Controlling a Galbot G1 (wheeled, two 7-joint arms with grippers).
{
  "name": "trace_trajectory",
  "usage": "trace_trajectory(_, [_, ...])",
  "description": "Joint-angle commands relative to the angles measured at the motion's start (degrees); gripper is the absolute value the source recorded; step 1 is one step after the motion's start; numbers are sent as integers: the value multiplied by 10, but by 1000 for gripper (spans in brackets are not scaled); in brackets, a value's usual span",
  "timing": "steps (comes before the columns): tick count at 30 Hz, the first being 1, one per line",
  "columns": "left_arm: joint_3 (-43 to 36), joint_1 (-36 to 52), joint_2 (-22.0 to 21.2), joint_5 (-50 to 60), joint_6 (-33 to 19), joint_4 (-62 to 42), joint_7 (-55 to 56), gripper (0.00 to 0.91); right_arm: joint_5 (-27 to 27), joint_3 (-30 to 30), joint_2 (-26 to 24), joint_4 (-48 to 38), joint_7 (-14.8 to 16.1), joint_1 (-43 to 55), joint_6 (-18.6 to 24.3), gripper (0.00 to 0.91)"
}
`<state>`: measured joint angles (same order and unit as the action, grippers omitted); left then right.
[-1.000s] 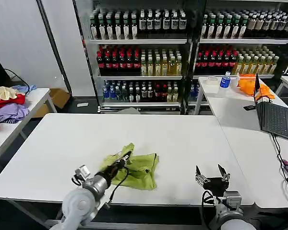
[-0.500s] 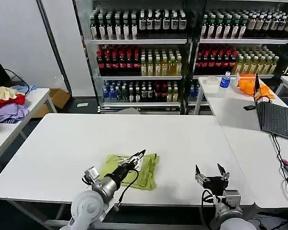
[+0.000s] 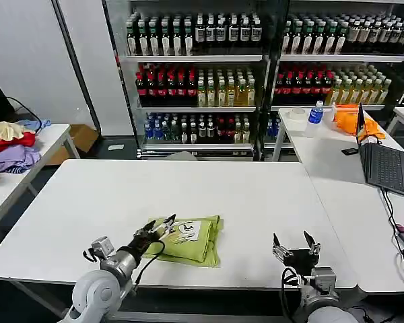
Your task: Fold and organize the clothes.
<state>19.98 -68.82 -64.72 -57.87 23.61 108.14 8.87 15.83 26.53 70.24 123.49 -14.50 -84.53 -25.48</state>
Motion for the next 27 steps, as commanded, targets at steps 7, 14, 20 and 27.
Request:
trace_trajectory(7, [16,-5,15,27,40,-70,-19,907,-2,-6,-1,0,-3,3,-8,907])
trace_trajectory(14, [18,10,14,-35,55,-74,-22,907,-3,-7,-2,0,-3,1,-11,907])
trace_trajectory(20, [22,23,10,-38,53,-86,-24,907,-3,-5,-3,0,-3,1,-11,907])
trace_trajectory(27, [19,-5,22,-68,87,-67,-11,907,-4,-6,-3,-1,-3,-2,-11,907])
